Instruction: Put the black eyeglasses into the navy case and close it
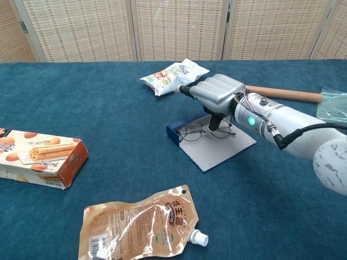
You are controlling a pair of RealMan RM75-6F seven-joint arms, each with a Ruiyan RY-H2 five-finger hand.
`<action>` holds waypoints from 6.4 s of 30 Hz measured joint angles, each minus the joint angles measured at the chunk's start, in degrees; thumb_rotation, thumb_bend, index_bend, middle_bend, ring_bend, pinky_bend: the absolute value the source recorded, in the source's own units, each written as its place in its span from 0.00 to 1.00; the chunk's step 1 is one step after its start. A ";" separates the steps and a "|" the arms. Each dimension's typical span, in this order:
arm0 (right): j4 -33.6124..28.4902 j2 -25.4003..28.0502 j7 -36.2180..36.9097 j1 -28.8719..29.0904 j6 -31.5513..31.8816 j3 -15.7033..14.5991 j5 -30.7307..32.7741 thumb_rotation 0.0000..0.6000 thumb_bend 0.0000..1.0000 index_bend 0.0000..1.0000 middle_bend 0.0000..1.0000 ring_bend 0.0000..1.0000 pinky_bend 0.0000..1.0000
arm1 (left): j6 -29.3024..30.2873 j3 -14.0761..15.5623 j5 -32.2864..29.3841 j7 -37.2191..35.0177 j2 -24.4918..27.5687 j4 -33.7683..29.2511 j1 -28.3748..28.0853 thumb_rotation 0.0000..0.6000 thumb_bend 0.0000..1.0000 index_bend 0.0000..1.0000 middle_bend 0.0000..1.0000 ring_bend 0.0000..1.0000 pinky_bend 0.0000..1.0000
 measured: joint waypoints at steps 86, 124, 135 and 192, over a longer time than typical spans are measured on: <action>4.37 6.34 20.77 -15.23 14.01 -10.59 -17.01 1.00 0.13 0.20 0.95 1.00 1.00 | -0.33 0.10 1.50 2.23 0.39 -2.44 -0.71 1.00 0.19 0.18 0.06 0.04 0.18; 7.04 3.42 19.94 -12.69 11.34 -8.05 -20.46 1.00 0.31 0.20 0.96 1.00 1.00 | -0.01 0.20 0.86 0.87 0.07 -0.96 -0.17 1.00 0.19 0.18 0.06 0.04 0.18; 4.65 3.12 19.91 -10.87 11.25 -7.26 -21.82 1.00 0.35 0.27 0.97 1.00 1.00 | -0.18 0.16 0.66 0.90 0.05 -0.76 -0.15 1.00 0.19 0.18 0.06 0.04 0.18; -7.60 7.99 5.94 -5.85 2.18 -3.38 -13.43 1.00 0.53 0.53 0.99 1.00 1.00 | -1.01 0.56 -0.11 1.02 0.64 -1.19 0.05 1.00 0.19 0.18 0.06 0.04 0.18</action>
